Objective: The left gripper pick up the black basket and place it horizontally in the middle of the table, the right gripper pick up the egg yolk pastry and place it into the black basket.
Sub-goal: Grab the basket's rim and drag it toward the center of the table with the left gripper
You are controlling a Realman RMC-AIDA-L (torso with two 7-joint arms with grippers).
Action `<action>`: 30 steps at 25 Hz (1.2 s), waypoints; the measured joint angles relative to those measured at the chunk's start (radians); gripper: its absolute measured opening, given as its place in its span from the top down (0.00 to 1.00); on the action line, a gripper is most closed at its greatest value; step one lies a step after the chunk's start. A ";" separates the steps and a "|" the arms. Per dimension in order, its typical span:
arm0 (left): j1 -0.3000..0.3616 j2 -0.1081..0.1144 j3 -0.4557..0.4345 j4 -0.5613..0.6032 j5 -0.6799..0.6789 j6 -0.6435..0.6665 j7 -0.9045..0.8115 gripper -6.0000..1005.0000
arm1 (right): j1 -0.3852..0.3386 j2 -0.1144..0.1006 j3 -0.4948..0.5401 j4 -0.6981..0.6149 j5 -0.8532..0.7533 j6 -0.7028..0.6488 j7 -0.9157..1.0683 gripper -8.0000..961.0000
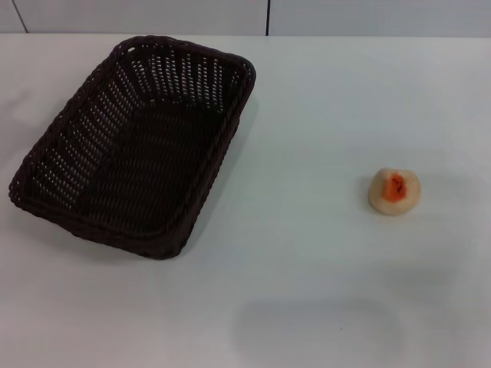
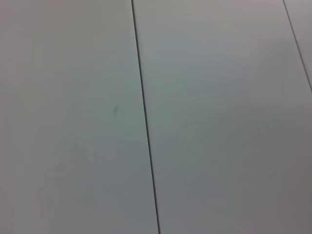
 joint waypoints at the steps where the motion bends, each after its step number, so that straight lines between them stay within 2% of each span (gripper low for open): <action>1: -0.003 0.000 0.007 -0.032 0.039 0.000 -0.045 0.17 | 0.000 0.000 0.000 0.000 0.000 0.000 0.000 0.18; 10: -0.010 -0.005 0.173 -0.319 0.390 0.036 -0.399 0.17 | 0.000 0.001 0.001 -0.005 0.000 -0.001 0.000 0.18; 13: -0.012 -0.006 0.254 -0.378 0.519 0.073 -0.492 0.17 | 0.000 0.001 0.001 -0.006 0.000 -0.001 0.000 0.18; 15: -0.025 -0.006 0.334 -0.414 0.663 0.101 -0.576 0.17 | -0.001 0.001 0.001 -0.007 0.000 -0.001 0.000 0.18; 24: -0.052 -0.009 0.492 -0.428 0.887 0.169 -0.683 0.18 | -0.002 0.001 0.000 -0.010 0.002 -0.001 0.000 0.18; 30: -0.064 -0.009 0.524 -0.422 0.958 0.187 -0.700 0.18 | -0.002 0.001 -0.004 -0.010 0.005 -0.001 0.000 0.18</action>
